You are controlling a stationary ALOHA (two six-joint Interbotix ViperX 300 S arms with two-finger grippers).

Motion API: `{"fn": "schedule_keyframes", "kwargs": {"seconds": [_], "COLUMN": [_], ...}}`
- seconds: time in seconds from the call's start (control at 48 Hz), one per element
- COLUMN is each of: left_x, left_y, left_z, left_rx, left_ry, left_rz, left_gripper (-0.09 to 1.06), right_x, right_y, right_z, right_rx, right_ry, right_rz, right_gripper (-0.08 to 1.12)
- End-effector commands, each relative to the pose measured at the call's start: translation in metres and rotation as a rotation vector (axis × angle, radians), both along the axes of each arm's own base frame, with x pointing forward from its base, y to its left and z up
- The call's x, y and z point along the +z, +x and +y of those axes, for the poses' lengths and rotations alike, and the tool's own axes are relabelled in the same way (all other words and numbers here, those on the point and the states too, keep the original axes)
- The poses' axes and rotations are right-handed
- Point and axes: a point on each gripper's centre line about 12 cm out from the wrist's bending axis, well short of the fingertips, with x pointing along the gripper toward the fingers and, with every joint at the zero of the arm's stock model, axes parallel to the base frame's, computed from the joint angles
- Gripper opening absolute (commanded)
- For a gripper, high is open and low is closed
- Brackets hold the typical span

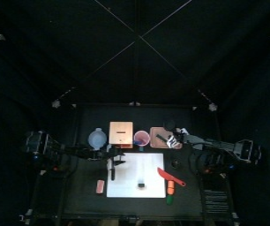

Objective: Place sushi on board then cut the sushi with the knife then place the pieces on the plate
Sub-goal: Place the 4 sushi pieces on the plate

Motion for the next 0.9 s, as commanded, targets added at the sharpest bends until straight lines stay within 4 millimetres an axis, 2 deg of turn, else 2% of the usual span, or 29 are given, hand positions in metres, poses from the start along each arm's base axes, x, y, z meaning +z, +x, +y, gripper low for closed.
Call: {"fn": "schedule_keyframes", "kwargs": {"seconds": [0.021,0.146,0.271,0.458,0.542,0.688,0.792,0.896], "left_x": [0.009,0.009,0.009,0.010,0.010,0.010,0.010,0.010], "left_y": [0.006,0.006,0.006,0.006,0.007,0.006,0.006,0.007], "left_z": [0.001,0.001,0.001,0.001,0.001,0.001,0.001,0.001], "left_rx": [0.002,0.001,0.002,0.002,0.002,0.003,0.002,0.003], "left_ry": [0.002,0.003,0.002,0.001,0.001,0.001,0.002,0.001], "left_rz": [-0.032,-0.032,-0.032,-0.035,-0.037,-0.035,-0.035,-0.037], "left_gripper": [0.82,0.82,0.82,0.82,0.82,0.82,0.82,0.82], "right_x": [-0.007,-0.020,-0.022,0.002,0.018,0.046,0.061,0.065], "right_y": [-0.001,-0.004,-0.005,-0.004,0.002,0.026,0.055,0.071], "right_z": [-0.002,-0.004,-0.004,-0.005,0.004,0.034,0.074,0.114], "right_rx": [0.001,-0.013,-0.007,-0.014,0.014,0.146,0.340,0.493], "right_ry": [0.000,0.019,0.019,-0.013,-0.026,-0.047,-0.061,-0.045], "right_rz": [-0.009,0.000,0.005,-0.022,-0.041,-0.134,-0.241,-0.314], "right_gripper": [0.61,0.67,0.76,0.82,0.82,0.82,0.82,0.82]}}
